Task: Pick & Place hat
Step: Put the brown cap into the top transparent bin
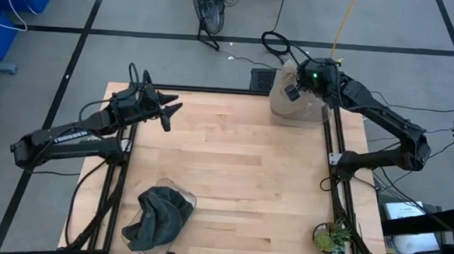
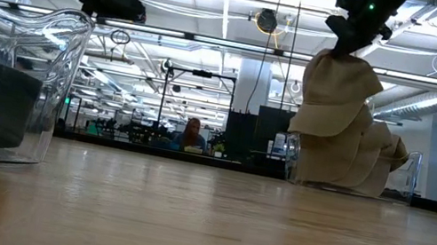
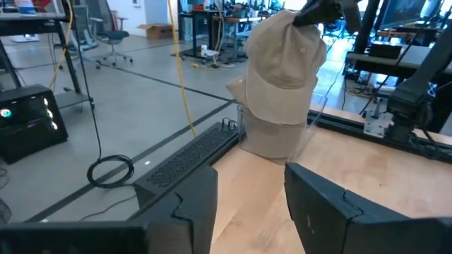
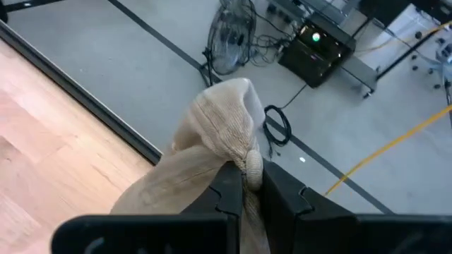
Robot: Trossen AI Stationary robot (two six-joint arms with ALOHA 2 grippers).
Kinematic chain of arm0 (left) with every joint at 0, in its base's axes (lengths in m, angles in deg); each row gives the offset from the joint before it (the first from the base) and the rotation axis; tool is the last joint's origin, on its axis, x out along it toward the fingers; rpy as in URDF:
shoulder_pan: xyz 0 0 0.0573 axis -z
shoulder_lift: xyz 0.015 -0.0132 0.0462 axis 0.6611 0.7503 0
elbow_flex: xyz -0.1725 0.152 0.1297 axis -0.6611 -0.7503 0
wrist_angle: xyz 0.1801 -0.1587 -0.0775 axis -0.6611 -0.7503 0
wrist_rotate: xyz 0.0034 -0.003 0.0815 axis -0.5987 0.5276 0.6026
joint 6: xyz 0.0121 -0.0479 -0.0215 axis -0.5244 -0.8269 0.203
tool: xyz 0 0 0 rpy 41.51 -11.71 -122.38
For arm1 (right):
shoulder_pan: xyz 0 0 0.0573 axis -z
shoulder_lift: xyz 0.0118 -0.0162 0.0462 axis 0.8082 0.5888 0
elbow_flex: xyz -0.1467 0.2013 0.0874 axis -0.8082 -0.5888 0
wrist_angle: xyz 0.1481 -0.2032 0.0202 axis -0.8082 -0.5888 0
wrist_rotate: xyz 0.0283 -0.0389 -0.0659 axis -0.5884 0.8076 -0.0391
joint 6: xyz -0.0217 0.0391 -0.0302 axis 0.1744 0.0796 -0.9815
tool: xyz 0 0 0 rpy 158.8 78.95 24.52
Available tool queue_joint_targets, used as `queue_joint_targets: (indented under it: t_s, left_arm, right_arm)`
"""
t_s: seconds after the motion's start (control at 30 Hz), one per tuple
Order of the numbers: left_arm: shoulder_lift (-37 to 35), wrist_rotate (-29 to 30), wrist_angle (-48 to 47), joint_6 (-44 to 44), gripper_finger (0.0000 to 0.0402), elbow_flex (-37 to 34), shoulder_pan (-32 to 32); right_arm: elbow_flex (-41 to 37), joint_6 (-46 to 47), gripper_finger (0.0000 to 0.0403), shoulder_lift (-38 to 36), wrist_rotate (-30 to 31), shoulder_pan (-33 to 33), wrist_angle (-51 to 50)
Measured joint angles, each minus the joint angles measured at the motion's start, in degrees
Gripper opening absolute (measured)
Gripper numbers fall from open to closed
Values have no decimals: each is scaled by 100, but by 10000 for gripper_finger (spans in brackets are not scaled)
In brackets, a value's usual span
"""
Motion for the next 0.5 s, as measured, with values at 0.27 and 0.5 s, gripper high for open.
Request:
queue_joint_targets:
  t_s: [0.27,0.5]
  left_arm:
    - [0,-178,7,-107,170,0,-193]
    - [0,-190,33,-262,171,0,-189]
  right_arm:
    - [0,-424,20,14,830,-114,-106]
    - [0,-558,20,31,896,-267,-394]
